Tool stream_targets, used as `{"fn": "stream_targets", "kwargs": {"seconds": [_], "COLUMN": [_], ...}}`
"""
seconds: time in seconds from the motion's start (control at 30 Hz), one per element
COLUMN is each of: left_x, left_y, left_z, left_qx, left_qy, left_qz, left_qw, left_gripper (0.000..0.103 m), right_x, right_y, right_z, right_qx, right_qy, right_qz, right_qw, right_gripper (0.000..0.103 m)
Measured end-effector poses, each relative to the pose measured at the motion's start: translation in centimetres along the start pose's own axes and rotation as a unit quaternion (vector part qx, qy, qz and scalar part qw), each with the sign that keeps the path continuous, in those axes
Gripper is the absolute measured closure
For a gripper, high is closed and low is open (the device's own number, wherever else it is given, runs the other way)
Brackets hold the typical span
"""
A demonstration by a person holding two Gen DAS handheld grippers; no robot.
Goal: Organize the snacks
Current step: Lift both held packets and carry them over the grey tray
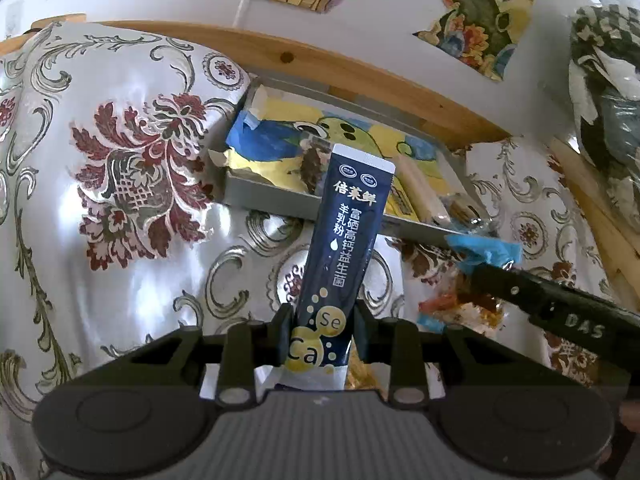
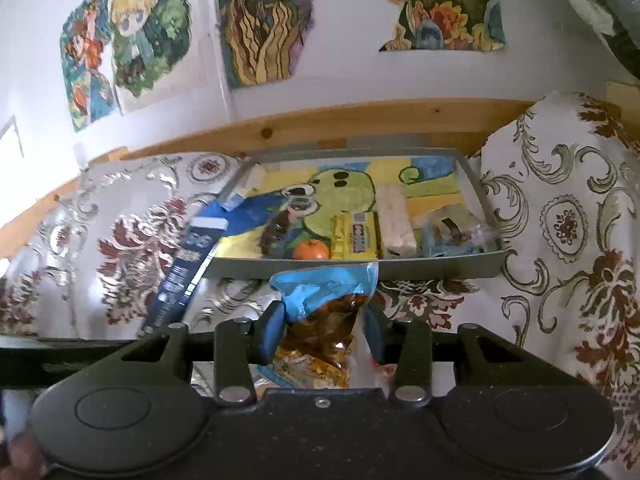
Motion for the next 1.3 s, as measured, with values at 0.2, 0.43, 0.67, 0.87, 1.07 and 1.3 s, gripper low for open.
{"fn": "stream_targets", "kwargs": {"seconds": [0.2,0.43,0.67,0.87,1.07,1.3], "left_x": [0.8,6.2,10.2,11.5,11.7,11.2], "left_y": [0.8,2.2,7.2,11.8,14.6,16.2], "left_z": [0.7,-0.2,-1.0,-1.8,-1.9,-1.6], "left_qx": [0.01,0.009,0.01,0.021,0.042,0.052], "left_qy": [-0.011,0.007,-0.01,-0.016,-0.013,-0.025], "left_qz": [-0.004,-0.033,-0.026,-0.007,0.013,0.034], "left_qw": [0.9999,0.9994,0.9996,0.9996,0.9989,0.9977], "left_gripper": [0.07,0.07,0.07,0.07,0.069,0.069], "right_x": [-0.1,4.3,8.7,8.6,7.4,6.5], "right_y": [1.6,3.9,8.2,11.8,13.6,14.4], "right_z": [0.2,-0.2,-2.6,-4.9,-5.7,-5.3], "right_qx": [0.004,0.016,0.003,-0.014,-0.028,-0.026], "right_qy": [0.006,0.026,0.025,0.044,0.041,0.024], "right_qz": [-0.006,-0.057,-0.097,-0.082,-0.062,-0.049], "right_qw": [1.0,0.998,0.995,0.996,0.997,0.998], "right_gripper": [0.059,0.059,0.059,0.059,0.058,0.057]}}
Point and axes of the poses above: each gripper's, at about its wrist camera, not at the fingertips, and y roughly the way its jaws point, z to its left, x to its top, the point moved 9 cm from there along y, roughly the way its jaws point, and after that the axes turned 5 degrees about -z, right-handed, at the moved point
